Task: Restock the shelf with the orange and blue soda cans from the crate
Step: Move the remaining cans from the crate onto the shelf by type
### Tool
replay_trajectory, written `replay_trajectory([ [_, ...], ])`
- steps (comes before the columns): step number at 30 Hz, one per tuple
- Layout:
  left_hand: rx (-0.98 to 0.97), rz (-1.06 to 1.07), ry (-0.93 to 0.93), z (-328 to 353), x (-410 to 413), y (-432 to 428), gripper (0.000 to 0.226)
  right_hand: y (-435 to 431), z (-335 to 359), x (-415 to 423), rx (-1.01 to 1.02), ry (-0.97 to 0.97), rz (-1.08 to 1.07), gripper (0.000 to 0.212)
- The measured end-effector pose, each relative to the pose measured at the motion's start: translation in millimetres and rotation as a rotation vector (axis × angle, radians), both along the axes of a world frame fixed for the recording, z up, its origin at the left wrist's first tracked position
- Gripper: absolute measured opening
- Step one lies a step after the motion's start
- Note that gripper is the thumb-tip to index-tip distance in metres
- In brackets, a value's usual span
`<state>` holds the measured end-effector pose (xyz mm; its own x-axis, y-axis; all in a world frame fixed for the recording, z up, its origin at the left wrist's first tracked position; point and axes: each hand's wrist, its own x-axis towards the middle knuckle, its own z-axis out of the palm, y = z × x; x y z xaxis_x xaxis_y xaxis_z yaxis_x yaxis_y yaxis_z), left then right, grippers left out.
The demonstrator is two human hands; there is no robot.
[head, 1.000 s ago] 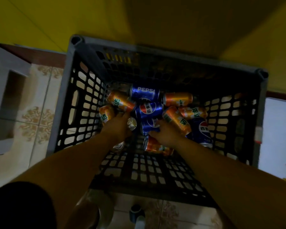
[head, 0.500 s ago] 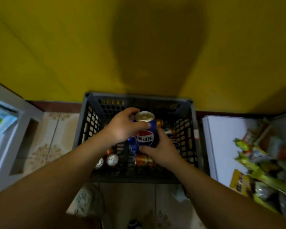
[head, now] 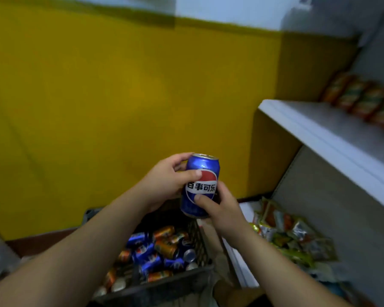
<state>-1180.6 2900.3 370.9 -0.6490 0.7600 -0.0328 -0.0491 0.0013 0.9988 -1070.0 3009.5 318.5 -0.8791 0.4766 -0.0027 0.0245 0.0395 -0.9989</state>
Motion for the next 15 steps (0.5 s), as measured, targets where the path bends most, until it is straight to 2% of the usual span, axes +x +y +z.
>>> replay_trajectory([
  [7, 0.020, -0.160, 0.131, 59, 71, 43, 0.055, 36, 68, 87, 0.185, 0.051, -0.179, 0.053],
  [15, 0.092, -0.415, 0.216, 104, 142, 128, 0.054, 92, 120, 175, 0.305, 0.052, -0.483, 0.055],
])
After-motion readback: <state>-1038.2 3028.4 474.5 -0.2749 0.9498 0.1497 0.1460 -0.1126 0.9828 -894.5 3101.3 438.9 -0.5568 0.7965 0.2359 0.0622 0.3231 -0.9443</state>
